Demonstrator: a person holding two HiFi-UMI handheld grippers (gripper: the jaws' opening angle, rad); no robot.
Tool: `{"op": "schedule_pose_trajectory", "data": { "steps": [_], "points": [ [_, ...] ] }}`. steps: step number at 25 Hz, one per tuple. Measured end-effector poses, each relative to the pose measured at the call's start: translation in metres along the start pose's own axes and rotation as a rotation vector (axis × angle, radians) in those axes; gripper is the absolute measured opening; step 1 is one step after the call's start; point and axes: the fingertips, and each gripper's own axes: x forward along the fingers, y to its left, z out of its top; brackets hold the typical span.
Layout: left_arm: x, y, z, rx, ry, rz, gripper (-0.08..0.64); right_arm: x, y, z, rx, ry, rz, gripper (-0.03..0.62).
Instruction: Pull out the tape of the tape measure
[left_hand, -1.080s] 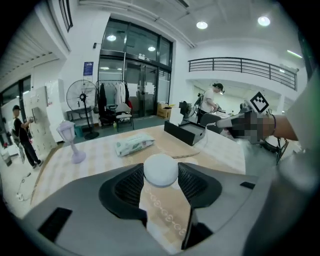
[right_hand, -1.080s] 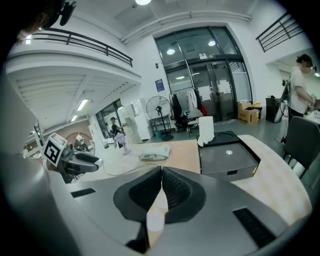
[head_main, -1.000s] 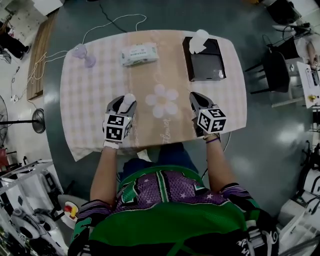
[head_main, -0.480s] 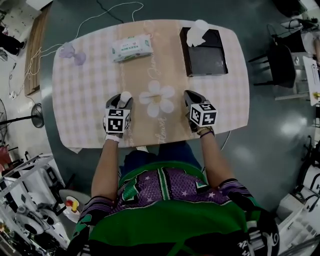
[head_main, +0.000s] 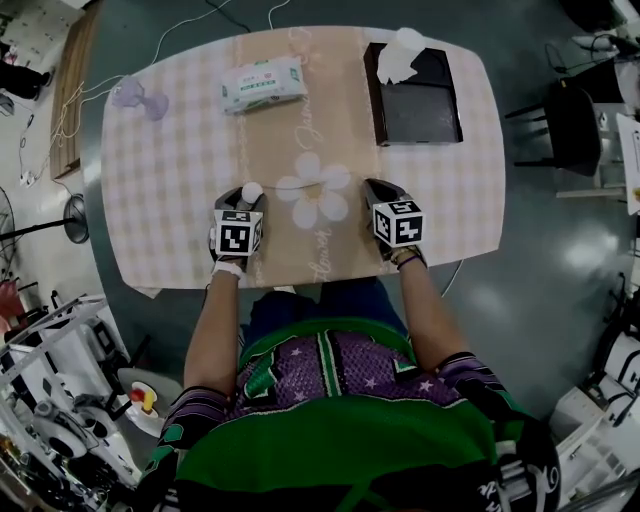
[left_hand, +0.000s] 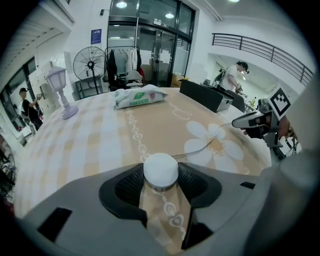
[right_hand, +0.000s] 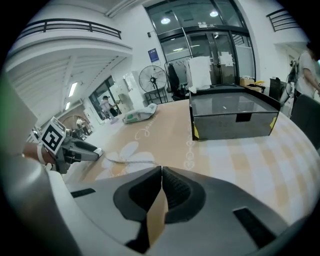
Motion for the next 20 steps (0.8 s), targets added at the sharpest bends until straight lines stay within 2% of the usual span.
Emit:
{"op": "schedule_pose_trajectory", "data": {
  "steps": [3,9,15,20],
  "points": [
    [0.001,0.001,-0.002,-0.006,0.005,0.007,0.238,0.001,-0.002,-0.004,-0.012,0.006,-0.015,0.022],
    [-0.008,0.004,-0.003,-0.018,-0.014,-0.012,0.311,-0.01,0.0,-0.003,-0.046,0.001,-0.025,0.103],
    [-0.04,0.008,-0.008,-0.009,-0.064,-0.022,0.311,-0.044,0.007,-0.005,-0.01,-0.041,-0.071,0.103],
    [-0.077,0.013,-0.02,-0.002,-0.111,-0.032,0.311,-0.076,0.03,-0.005,-0.021,-0.069,-0.098,0.103]
  ]
}}
